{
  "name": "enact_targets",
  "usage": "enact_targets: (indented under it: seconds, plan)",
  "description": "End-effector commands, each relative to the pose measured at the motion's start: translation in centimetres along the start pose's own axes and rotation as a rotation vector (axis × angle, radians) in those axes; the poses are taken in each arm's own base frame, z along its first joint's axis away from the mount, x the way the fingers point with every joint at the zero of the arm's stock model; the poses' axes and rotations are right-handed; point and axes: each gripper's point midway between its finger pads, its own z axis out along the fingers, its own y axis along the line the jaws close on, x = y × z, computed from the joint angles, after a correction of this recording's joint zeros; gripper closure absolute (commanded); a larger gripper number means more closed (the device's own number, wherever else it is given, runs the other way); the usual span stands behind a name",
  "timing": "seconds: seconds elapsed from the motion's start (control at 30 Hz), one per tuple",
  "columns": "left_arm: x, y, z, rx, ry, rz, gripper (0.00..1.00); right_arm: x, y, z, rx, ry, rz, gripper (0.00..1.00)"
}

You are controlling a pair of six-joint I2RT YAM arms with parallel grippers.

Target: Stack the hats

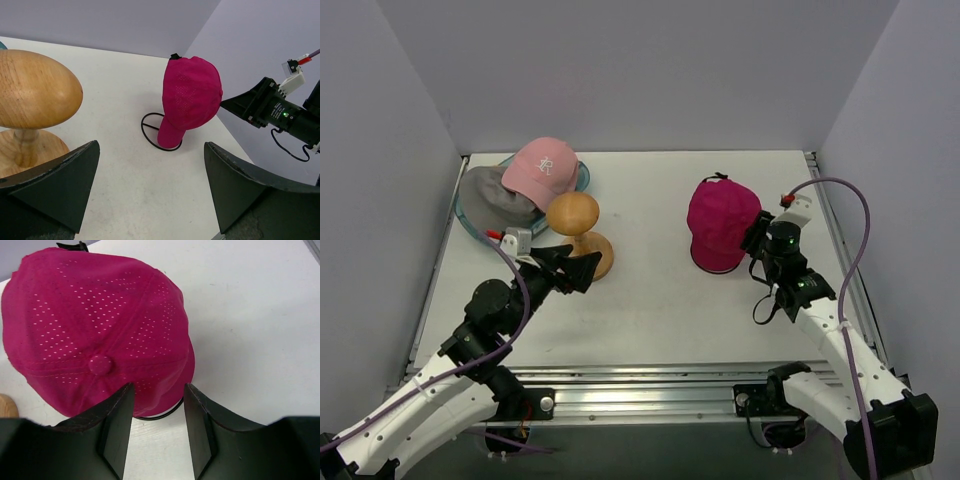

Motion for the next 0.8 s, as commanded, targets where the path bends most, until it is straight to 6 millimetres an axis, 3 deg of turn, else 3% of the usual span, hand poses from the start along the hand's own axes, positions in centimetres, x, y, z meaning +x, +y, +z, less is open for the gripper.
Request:
enact_targets:
  seconds: [0.0, 0.27, 0.57, 0.77]
  plan:
    - [-0.5, -0.6, 0.0, 0.025, -0.013, 0.007, 0.06, -0.6, 1.0, 0.2, -0.128, -0.033, 0.000, 0.60]
    - [-0.3, -0.3, 0.2, 0.012, -0.011, 0.010, 0.06, 1.8, 3.0, 1.0, -0.282, -0.001, -0.082, 0.61]
    - [-0.3, -0.3, 0.4, 0.005, -0.008, 0.015, 0.06, 2.5, 3.1, 1.8, -0.291, 0.002, -0.095, 0.62]
    - [-0.4, -0.1, 0.3, 0.001, -0.016, 0.015, 0.06, 2.7, 2.0, 2.3, -0.232, -0.003, -0.094, 0.66]
